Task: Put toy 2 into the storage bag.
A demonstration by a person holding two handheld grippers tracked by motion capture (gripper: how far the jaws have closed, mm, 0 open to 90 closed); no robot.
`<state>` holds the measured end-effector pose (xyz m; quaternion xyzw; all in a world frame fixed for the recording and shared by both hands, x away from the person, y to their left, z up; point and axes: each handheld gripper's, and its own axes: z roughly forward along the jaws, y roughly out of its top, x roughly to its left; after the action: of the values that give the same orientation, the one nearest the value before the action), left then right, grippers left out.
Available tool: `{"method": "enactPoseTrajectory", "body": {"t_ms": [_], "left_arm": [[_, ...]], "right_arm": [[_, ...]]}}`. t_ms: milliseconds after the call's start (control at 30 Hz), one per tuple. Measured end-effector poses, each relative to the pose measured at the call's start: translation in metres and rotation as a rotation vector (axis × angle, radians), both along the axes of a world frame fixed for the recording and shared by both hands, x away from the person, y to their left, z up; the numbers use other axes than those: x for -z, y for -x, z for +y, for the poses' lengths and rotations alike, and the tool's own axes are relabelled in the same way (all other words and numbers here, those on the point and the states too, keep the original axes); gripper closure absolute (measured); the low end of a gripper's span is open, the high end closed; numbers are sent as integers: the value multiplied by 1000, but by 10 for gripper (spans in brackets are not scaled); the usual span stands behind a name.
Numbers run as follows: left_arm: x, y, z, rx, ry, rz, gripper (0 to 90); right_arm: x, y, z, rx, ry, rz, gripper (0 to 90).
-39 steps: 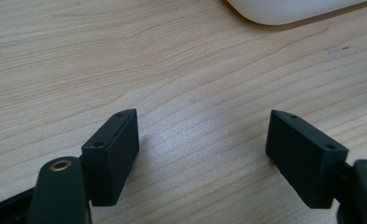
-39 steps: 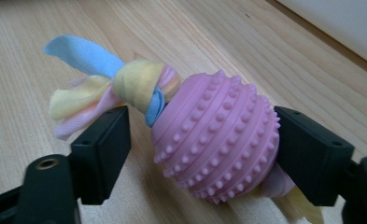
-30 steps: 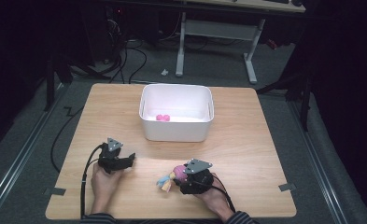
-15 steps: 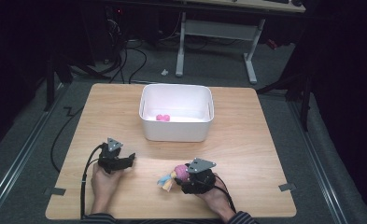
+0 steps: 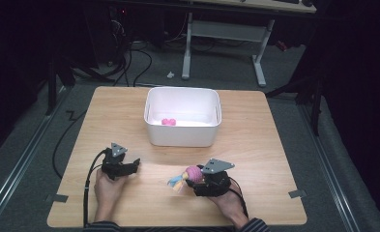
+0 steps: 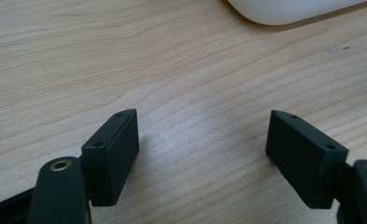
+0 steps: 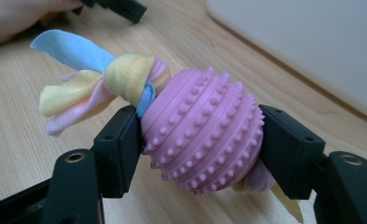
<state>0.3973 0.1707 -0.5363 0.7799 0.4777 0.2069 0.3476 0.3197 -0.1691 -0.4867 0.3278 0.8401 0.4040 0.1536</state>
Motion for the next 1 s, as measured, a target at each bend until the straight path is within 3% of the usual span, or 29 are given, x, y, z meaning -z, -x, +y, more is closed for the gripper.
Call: {"method": "enactPoseTrajectory", "body": {"t_ms": [733, 1000], "left_arm": [[0, 0, 0, 0, 0, 0, 257], [0, 0, 0, 0, 0, 0, 257]], "right_arm": [[-31, -12, -33, 90, -59, -21, 339], [-43, -14, -44, 99, -115, -36, 338]]}}
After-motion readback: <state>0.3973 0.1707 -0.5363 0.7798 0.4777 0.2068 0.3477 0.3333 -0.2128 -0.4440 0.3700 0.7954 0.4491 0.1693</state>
